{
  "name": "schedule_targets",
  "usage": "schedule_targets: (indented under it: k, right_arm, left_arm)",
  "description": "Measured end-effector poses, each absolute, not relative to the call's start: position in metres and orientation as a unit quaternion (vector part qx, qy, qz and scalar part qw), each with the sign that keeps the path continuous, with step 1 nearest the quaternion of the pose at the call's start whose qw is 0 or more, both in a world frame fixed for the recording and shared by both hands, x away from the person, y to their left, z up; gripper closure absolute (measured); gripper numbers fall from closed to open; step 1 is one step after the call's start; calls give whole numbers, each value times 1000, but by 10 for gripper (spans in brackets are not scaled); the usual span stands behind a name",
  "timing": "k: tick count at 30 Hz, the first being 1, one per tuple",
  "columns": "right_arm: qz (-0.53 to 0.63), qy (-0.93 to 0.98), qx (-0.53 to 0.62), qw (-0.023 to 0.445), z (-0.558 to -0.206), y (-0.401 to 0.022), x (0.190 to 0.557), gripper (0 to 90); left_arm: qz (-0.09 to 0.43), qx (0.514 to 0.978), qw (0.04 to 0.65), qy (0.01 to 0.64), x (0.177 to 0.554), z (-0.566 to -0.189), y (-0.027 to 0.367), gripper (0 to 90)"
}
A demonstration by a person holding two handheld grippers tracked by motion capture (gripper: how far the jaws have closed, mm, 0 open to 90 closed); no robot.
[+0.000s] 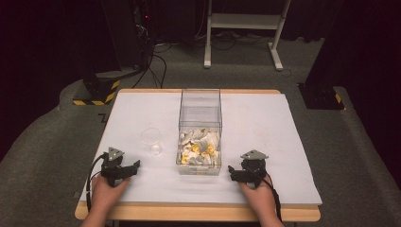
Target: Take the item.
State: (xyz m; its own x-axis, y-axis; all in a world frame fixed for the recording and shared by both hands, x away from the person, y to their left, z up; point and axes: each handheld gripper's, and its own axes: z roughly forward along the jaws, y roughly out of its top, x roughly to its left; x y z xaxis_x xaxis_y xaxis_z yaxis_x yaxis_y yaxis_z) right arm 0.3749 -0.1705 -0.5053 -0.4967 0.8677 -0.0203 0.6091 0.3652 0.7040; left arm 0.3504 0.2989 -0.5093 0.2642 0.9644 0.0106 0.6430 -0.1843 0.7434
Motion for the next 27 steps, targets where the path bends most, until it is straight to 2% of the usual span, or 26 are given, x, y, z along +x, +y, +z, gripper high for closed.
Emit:
schedule_targets:
  k: [12, 17, 23, 27]
  right_arm:
    - [327, 802, 460, 195, -505, -171, 376, 122]
    - [326, 802, 461, 196, -505, -171, 376, 122]
    - [326, 802, 461, 196, -505, -171, 376, 123]
    - [326, 802, 460, 197, -505, -171, 376, 123]
  left_arm:
    - [253, 730, 318, 550, 350, -509, 299, 203]
    - [273, 735, 307, 540, 348, -508, 295, 201]
    - [297, 735, 290, 536, 346, -508, 290, 162]
    - [293, 734, 290, 540, 347, -507, 290, 143]
